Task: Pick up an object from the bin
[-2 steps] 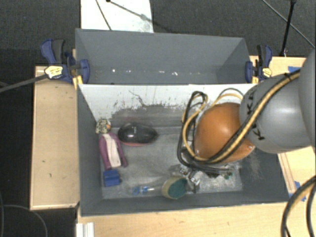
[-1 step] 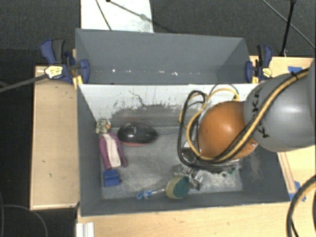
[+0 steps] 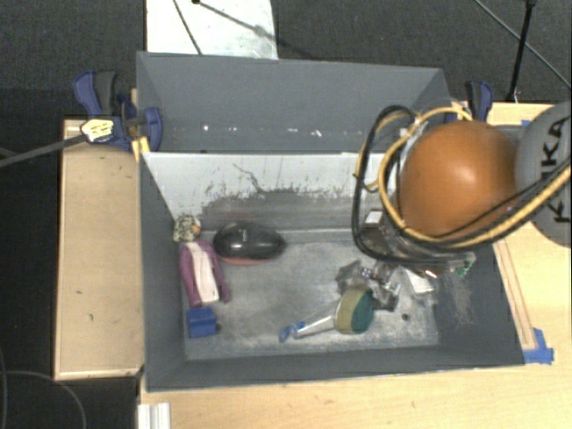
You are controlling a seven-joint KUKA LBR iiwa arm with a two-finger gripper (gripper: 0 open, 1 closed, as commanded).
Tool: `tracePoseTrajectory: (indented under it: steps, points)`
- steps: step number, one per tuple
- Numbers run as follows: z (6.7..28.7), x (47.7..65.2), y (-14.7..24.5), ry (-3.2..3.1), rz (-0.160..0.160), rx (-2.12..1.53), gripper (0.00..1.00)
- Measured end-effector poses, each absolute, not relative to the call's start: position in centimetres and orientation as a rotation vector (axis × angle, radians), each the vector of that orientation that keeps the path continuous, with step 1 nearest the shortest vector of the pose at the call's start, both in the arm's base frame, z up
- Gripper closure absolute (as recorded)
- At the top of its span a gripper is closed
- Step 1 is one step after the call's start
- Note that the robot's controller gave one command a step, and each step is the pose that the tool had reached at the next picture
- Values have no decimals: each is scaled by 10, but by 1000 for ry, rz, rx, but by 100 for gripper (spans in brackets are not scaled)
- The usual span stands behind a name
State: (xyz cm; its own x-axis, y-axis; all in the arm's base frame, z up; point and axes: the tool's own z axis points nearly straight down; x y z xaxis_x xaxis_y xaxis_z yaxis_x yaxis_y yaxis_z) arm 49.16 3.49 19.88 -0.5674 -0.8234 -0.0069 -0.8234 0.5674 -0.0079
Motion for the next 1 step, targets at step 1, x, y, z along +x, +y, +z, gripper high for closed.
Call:
tracePoseTrajectory:
  steps: [1]
  points:
    - [289,514,30,2243,-6,-2191,100]
